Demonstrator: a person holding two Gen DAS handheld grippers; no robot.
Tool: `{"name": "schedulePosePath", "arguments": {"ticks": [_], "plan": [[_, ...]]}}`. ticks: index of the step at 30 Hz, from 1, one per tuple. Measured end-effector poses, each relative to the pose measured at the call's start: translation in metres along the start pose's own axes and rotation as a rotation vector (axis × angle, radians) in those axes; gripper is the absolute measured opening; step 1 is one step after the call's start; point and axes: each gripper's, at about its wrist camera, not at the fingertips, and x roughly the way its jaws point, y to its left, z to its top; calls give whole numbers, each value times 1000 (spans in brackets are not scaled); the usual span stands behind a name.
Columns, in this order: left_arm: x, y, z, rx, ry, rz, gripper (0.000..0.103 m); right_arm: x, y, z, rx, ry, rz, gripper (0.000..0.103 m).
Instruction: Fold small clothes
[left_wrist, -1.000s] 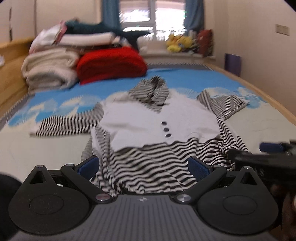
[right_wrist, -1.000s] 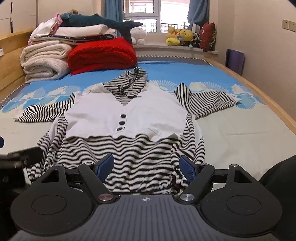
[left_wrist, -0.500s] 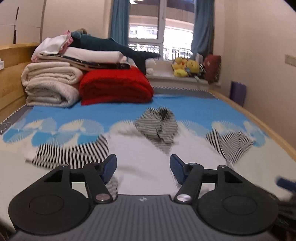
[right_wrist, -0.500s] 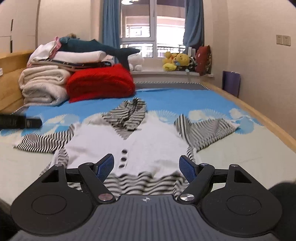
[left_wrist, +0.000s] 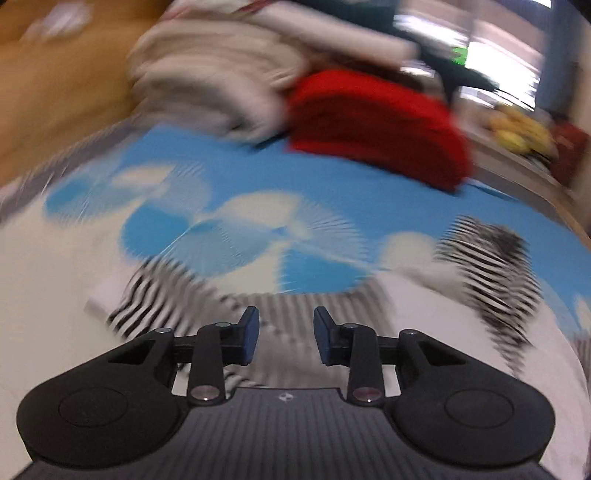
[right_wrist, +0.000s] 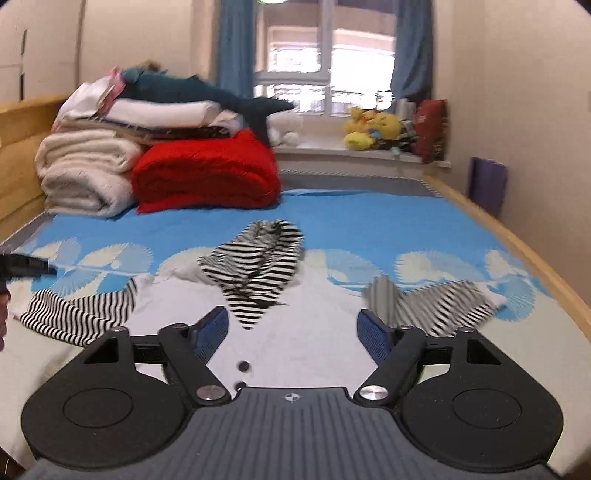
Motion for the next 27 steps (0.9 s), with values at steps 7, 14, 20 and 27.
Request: {"name": "schedulePosePath", "arguments": {"ticks": [7,14,20,27], "plan": [[69,94,4,-198,80,196,38,95,49,37,-172,1,185,53],[107,154,-19,-486,208,137,47,165,66,21,-203,154,247,53],[86,110,-4,-410,134,334,3,179,37,27,-186,160,193,54],[-19,-70,36,-97,-129,-112,3,193,-23,36,-26,210,53,54]]}}
